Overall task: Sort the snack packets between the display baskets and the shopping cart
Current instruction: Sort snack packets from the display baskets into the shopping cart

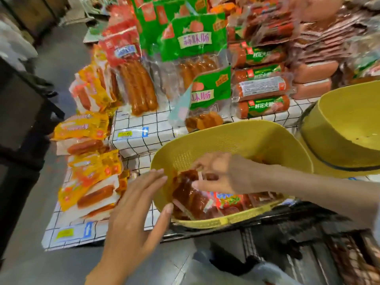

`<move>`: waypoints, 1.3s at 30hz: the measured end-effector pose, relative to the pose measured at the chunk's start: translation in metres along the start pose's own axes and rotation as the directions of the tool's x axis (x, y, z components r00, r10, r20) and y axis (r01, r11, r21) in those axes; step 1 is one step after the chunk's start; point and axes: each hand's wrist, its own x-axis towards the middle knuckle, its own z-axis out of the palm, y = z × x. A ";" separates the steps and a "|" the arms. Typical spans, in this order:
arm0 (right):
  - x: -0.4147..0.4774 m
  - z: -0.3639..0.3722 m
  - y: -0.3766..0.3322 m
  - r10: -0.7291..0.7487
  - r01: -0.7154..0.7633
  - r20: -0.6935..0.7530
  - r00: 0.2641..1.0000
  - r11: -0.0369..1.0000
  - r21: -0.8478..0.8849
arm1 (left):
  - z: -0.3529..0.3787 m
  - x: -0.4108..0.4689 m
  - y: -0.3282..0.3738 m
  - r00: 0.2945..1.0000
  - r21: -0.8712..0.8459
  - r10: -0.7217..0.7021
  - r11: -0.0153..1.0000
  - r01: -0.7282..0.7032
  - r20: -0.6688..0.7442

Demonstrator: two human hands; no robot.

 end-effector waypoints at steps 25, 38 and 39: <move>0.039 -0.025 -0.029 0.114 0.003 -0.044 0.992 0.336 0.942 | 0.015 0.064 -0.001 0.727 -0.850 -0.637 0.209 0.483 0.256; 0.039 0.017 0.062 0.230 -0.075 0.447 0.864 0.939 -0.337 | -0.002 0.035 -0.014 0.688 -0.903 -0.681 0.092 0.420 0.251; 0.036 0.018 0.063 0.238 -0.104 0.438 0.867 0.945 -0.309 | -0.002 0.034 -0.013 0.695 -0.904 -0.672 0.088 0.419 0.256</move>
